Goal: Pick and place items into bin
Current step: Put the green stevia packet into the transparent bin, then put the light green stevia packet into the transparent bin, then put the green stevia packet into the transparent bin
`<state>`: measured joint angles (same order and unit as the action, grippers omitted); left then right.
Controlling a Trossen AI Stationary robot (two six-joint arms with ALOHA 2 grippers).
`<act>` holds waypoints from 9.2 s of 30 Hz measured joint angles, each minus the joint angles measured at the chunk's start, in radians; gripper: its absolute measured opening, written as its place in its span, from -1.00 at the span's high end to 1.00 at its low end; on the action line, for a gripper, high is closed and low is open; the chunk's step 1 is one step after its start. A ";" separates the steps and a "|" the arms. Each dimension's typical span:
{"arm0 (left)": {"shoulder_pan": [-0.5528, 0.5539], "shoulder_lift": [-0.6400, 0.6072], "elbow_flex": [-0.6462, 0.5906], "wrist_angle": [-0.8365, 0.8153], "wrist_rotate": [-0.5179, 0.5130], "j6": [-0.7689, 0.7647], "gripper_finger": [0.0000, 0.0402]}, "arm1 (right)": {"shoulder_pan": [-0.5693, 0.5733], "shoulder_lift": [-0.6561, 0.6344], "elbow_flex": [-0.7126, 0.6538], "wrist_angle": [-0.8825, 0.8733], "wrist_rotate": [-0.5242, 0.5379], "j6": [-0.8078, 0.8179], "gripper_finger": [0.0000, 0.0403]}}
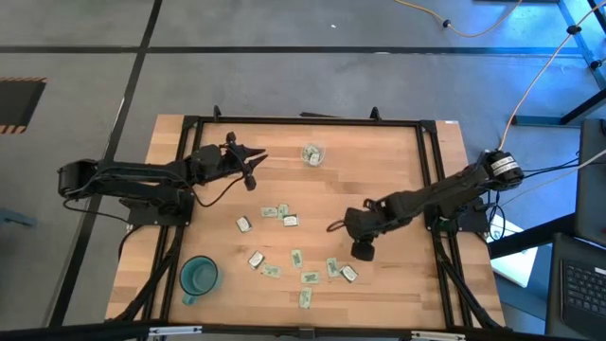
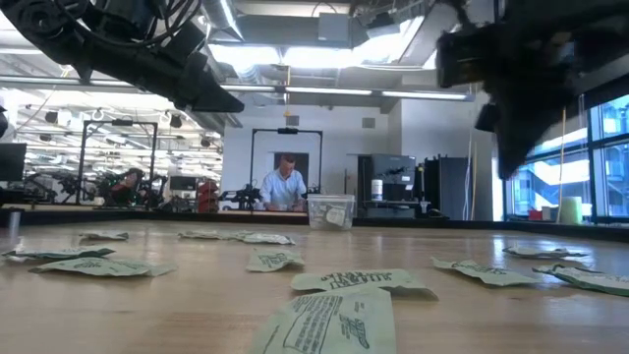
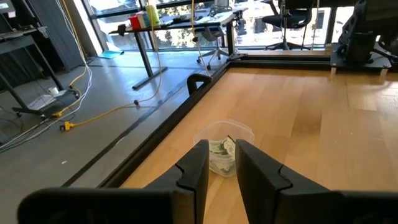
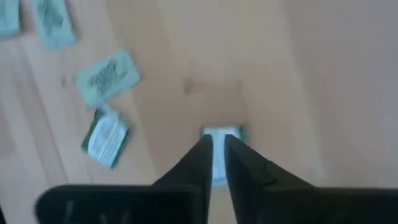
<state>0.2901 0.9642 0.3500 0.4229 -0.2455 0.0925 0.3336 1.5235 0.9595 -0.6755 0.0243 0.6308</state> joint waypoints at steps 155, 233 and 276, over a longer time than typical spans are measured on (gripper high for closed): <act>-0.172 0.813 0.566 -0.778 0.286 0.007 0.62 | -0.460 -0.404 -0.262 0.514 0.114 -0.639 0.39; -0.104 0.747 0.879 -0.923 0.293 0.314 0.56 | -0.460 -0.404 -0.263 0.453 0.114 -0.633 0.39; -0.287 0.899 0.876 -0.940 0.256 0.341 0.99 | -0.460 -0.404 -0.263 0.442 0.114 -0.608 0.39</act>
<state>0.0034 1.8636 1.2263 -0.5166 0.0108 0.4331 -0.1265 1.1194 0.6964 -0.2331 0.1387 0.0225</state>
